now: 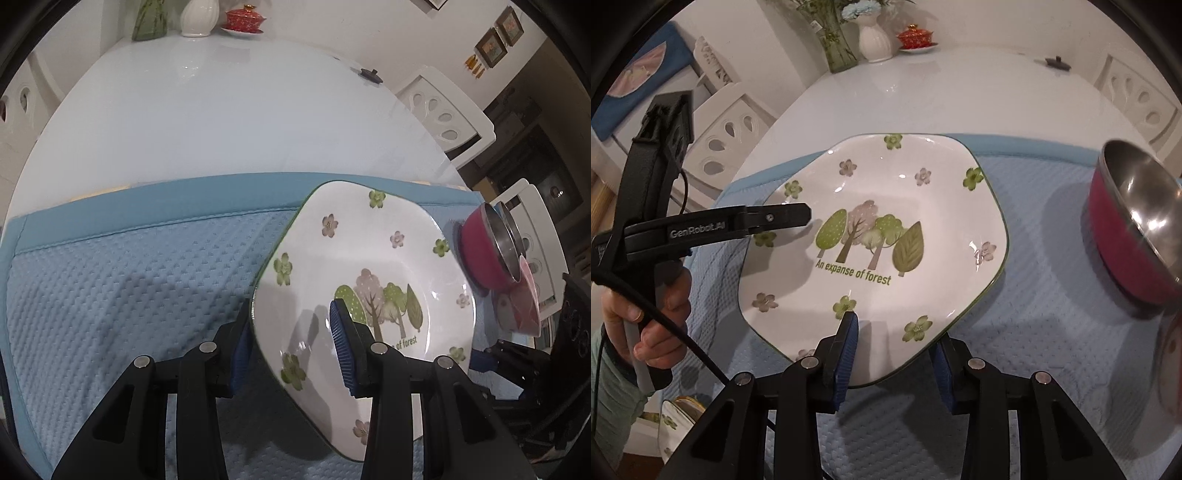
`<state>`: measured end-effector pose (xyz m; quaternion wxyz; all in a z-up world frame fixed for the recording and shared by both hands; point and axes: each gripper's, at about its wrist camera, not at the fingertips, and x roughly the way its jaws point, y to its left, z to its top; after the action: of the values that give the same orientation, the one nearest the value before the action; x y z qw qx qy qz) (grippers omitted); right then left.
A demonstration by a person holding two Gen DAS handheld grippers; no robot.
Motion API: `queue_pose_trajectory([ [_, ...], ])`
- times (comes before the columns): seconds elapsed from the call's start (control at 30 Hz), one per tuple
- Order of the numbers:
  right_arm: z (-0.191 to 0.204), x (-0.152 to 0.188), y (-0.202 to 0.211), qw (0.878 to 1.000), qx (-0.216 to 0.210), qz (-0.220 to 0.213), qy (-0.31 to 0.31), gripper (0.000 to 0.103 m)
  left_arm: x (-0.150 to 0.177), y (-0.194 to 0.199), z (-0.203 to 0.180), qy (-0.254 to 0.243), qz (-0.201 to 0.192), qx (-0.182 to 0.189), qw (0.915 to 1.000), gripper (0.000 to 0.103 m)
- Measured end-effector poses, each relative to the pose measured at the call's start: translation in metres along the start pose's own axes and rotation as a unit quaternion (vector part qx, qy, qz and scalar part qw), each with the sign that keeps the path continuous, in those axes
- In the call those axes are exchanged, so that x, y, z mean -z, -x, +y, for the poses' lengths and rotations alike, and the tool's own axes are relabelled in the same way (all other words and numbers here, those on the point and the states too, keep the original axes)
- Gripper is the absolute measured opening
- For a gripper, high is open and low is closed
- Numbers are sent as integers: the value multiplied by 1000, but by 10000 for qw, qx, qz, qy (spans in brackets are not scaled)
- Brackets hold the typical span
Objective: Organize plates and bowls
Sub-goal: 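Carry the second green-tree plate with both grippers and lower it onto the stack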
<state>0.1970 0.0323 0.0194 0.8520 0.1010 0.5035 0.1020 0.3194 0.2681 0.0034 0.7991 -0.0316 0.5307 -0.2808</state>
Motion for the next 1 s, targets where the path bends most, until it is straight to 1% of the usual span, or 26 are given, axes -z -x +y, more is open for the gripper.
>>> queue_pose_trajectory([
  [0.07,-13,-5,0,9999,109,6,-105,37,-2,-3,0,26,-26,6,10000,36],
  [0.13,-28,-15,-2,9993,246,-93,-260,37,-4,-9,0,59,-43,12,10000,36],
  [0.17,-34,-18,-4,9991,248,-125,-323,37,-6,-11,0,66,-105,27,9999,36],
  [0.2,-43,-23,-9,9989,193,-146,-414,37,-7,-13,-1,70,-130,35,9999,36],
  [0.27,-50,-28,-15,9987,0,-257,-436,37,-11,-15,-4,100,-162,12,9998,40],
  [0.3,-46,-31,-16,9991,26,-261,-322,37,-11,-16,-6,76,-156,0,9998,42],
  [0.33,-40,-32,-17,9995,76,-249,-168,40,-12,-17,-9,40,-118,-32,9999,46],
  [0.4,-32,-32,-17,9992,277,-272,-42,41,-13,-16,-11,98,-121,-100,9998,46],
  [0.5,-37,-30,-14,9987,63,-187,-465,41,-7,-8,-12,438,-131,-16,9990,46],
  [0.63,-40,-26,-7,9958,-48,-29,-908,41,3,4,-23,561,-130,-150,9982,46],
  [0.7,-38,-22,-4,9948,-21,67,-1019,41,8,12,-29,631,-138,-191,9977,46],
  [0.8,-36,-15,5,9927,-114,65,-1202,41,14,28,-38,655,-271,-173,9973,46],
  [0.9,-29,-8,16,9929,-122,8,-1183,41,19,43,-47,577,-412,-209,9973,46],
  [1.0,-23,-2,34,9932,-208,-84,-1143,41,28,63,-55,550,-573,-145,9967,46],
])
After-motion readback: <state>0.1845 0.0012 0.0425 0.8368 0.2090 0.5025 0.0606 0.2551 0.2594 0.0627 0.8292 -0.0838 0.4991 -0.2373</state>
